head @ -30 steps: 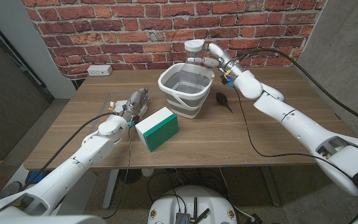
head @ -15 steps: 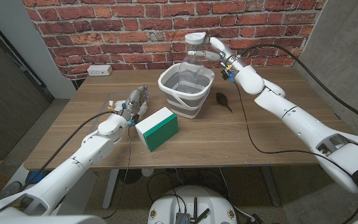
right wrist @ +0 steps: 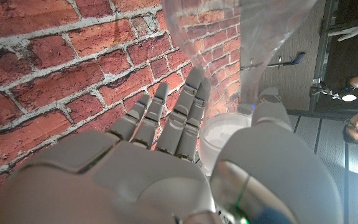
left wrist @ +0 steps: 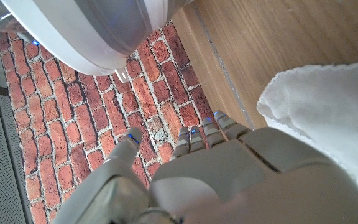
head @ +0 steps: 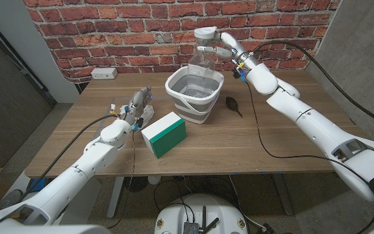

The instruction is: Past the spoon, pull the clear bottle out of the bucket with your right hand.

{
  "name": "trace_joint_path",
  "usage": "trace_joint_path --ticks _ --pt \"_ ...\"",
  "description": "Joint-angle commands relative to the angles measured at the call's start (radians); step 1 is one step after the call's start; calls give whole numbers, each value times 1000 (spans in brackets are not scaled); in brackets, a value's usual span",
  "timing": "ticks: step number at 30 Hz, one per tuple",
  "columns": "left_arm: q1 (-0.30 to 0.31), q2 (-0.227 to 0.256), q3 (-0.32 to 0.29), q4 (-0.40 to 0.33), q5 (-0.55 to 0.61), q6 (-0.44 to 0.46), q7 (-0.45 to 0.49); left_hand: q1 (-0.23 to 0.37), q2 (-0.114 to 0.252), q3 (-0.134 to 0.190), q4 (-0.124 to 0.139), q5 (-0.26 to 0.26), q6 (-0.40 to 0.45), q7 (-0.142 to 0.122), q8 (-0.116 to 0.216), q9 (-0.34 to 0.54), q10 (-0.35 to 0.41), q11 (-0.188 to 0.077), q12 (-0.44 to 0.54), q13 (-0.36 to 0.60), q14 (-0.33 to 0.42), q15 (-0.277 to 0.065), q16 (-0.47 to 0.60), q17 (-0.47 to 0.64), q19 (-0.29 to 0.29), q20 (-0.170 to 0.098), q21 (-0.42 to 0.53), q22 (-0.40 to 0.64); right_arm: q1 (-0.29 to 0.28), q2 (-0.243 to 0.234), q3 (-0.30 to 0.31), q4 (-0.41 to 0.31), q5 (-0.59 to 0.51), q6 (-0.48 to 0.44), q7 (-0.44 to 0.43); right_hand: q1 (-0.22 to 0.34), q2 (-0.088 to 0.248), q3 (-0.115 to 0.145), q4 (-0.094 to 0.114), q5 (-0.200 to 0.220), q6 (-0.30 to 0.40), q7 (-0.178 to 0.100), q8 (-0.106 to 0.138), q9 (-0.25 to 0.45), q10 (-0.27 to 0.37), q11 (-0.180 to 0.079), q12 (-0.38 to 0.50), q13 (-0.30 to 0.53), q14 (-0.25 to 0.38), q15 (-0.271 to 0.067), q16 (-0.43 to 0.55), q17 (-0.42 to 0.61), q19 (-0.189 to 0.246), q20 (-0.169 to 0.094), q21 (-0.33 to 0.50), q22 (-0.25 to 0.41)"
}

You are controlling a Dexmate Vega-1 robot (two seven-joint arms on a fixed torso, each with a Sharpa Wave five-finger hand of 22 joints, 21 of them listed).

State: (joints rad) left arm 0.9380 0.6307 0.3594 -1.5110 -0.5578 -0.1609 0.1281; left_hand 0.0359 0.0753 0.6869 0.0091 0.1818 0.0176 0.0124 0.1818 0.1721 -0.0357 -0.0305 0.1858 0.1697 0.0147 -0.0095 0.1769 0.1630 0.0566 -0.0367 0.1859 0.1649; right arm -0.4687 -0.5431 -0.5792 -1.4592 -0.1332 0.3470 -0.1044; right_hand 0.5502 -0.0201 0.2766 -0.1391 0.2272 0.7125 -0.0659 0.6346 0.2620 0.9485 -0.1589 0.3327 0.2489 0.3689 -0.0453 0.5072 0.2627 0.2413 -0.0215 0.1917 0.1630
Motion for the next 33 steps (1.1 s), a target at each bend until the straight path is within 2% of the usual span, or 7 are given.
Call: trace_joint_path --ticks 1,18,33 --pt "14 -8 -15 17 17 -68 3 6 62 2 -5 1 15 -2 7 3 14 -4 6 4 7 -9 -1 2 9 -34 6 2 -23 -15 27 -70 22 -63 -7 21 27 4 4 -2 11 1 6 4 68 -60 -2 6 11 -145 10 2 11 -3 1 3" --pt "25 1 -28 19 11 -78 -9 8 61 4 -11 0 22 -4 6 3 19 -6 6 4 12 -10 -1 2 14 -35 6 2 -52 -33 78 -161 77 -157 -29 18 33 2 3 -7 18 4 11 1 76 -60 -7 13 23 -144 16 0 27 0 3 3" --pt "22 2 -25 25 5 -61 -14 9 62 5 -15 0 22 -4 4 3 19 -6 5 4 12 -10 -2 2 14 -34 4 2 -54 -51 120 -232 65 -213 -91 26 40 5 -2 -10 31 0 19 0 95 -59 -8 18 36 -149 20 -4 36 5 2 3"
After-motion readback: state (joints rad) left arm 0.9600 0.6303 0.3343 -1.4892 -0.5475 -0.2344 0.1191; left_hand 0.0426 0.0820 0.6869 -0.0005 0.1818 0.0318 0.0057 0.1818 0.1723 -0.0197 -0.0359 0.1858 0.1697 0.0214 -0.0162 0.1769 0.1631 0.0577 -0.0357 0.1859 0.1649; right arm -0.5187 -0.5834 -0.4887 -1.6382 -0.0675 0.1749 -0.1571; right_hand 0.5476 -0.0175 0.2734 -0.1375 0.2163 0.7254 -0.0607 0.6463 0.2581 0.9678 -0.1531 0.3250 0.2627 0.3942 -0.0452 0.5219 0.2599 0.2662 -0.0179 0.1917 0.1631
